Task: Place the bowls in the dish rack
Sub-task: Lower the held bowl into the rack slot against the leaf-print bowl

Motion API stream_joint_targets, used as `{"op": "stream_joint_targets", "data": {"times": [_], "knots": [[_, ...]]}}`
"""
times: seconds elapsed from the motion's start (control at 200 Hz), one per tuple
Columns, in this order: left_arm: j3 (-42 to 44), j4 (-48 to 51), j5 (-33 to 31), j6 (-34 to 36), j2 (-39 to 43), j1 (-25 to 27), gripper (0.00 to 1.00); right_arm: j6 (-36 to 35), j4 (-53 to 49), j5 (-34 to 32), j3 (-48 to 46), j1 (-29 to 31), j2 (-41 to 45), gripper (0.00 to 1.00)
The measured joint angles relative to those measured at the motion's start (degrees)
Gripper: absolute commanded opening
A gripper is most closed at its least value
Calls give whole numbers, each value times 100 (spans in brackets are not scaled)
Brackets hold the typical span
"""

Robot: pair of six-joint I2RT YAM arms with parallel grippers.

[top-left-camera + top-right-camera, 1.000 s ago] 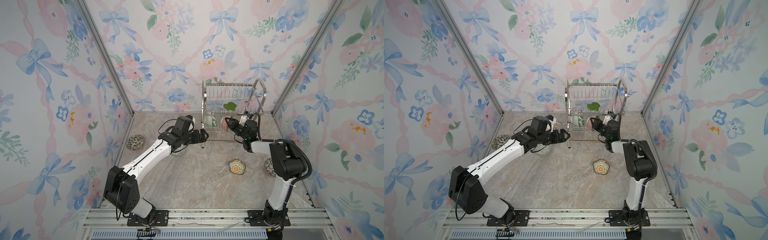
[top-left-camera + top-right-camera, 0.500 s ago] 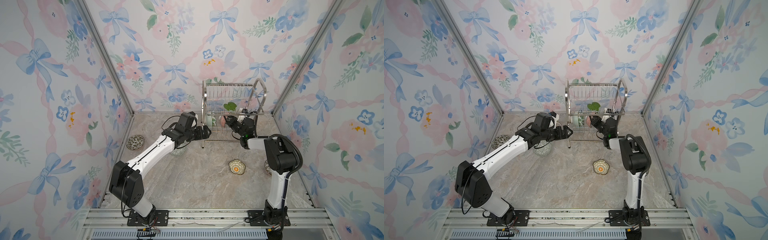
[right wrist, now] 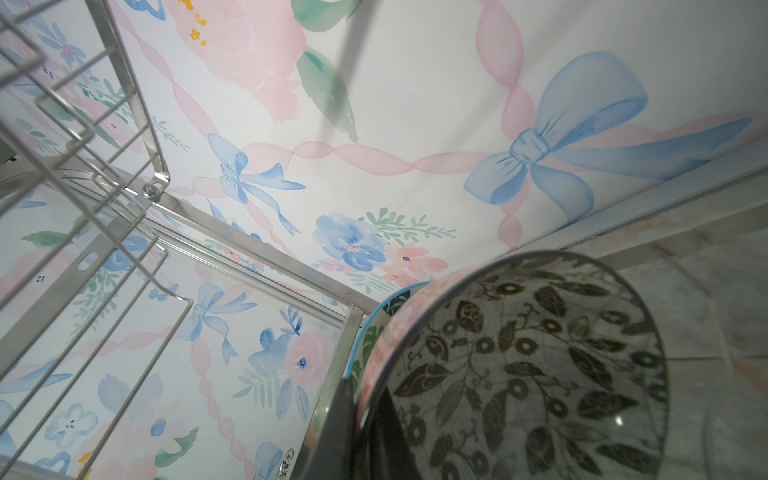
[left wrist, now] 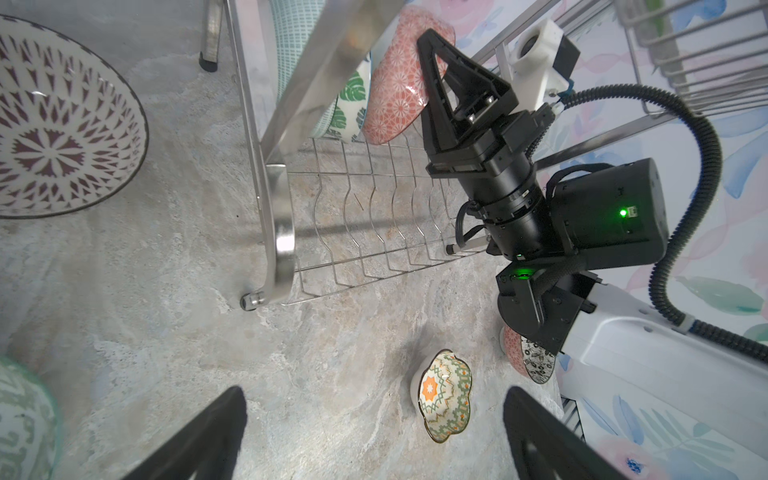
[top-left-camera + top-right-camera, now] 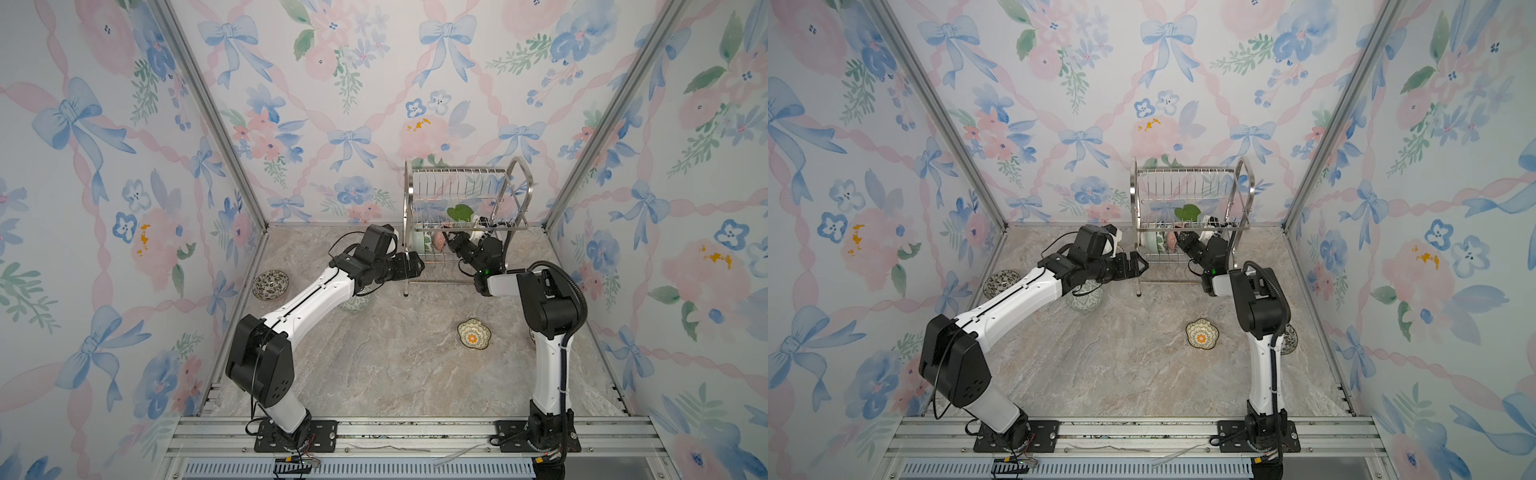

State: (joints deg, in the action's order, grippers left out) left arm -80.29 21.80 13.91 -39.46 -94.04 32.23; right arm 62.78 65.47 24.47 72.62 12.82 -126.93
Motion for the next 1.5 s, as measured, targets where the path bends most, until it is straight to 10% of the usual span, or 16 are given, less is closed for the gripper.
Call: {"op": "stream_joint_targets", "data": {"times": [1.185, 1.5], "knots": [[-13, 61, -2, 46, -94, 0, 98, 492, 356, 367, 538, -2, -629, 0], [-13, 61, 0, 46, -94, 0, 98, 107, 20, 431, 507, -13, -514, 14]]}}
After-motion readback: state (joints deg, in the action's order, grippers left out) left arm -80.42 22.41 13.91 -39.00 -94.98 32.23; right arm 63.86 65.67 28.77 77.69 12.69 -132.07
